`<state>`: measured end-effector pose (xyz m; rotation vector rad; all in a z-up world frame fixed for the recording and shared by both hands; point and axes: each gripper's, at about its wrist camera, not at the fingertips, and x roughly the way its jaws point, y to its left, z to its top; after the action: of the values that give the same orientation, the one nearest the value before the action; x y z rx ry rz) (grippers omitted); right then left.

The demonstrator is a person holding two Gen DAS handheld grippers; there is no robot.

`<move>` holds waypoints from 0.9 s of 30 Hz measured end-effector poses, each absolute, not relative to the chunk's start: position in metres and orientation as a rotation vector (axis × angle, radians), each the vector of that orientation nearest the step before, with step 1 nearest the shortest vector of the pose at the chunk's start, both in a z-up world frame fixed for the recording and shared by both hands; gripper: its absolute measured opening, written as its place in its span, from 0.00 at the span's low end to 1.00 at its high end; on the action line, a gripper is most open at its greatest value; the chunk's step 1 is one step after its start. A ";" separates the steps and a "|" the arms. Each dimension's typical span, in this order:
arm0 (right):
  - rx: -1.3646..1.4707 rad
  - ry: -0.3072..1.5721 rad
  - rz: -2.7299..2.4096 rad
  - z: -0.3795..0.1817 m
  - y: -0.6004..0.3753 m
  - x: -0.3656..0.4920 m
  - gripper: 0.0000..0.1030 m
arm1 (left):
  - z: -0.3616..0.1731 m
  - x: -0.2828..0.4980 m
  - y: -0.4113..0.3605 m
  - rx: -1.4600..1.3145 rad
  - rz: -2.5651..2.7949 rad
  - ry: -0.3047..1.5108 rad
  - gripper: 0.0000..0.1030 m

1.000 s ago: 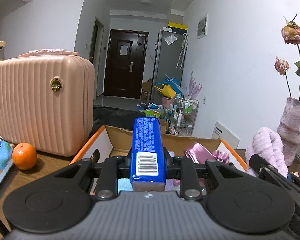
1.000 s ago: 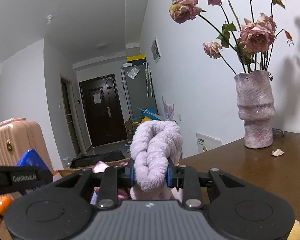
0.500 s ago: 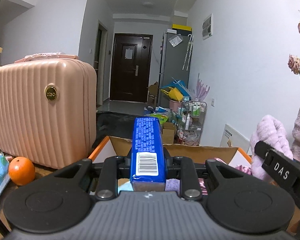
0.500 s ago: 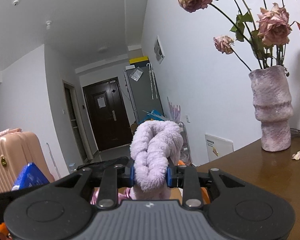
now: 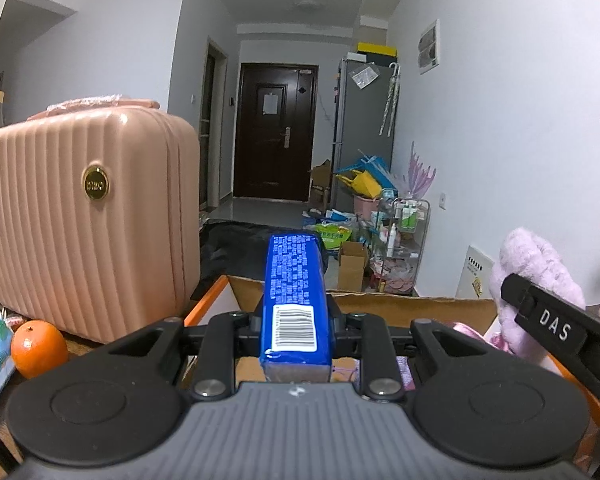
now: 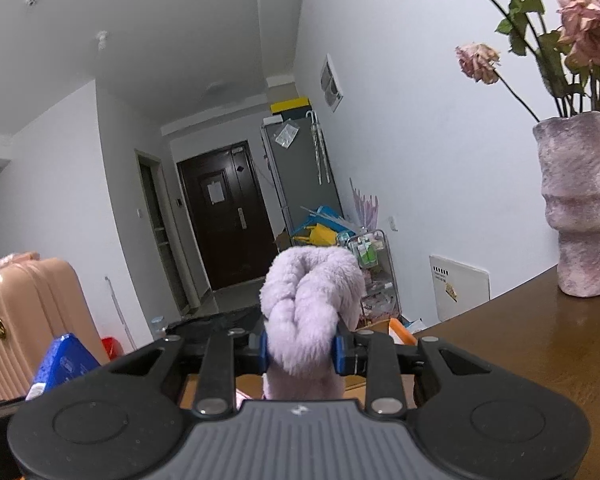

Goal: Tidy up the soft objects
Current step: 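Carry the carton over the box with the left tool while the right carries the scrunchie, then open both tools to drop the carton and lavender scrunchie into the box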

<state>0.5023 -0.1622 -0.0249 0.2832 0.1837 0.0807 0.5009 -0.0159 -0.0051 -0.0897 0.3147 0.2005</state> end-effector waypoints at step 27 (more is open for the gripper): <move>0.232 0.195 0.035 -0.038 -0.154 0.495 1.00 | -0.005 0.497 0.003 -0.150 0.376 0.290 1.00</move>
<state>0.4954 -0.1541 -0.0384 0.2320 0.1952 0.0345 0.4970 0.0033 -0.0052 -0.1496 0.2904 0.3758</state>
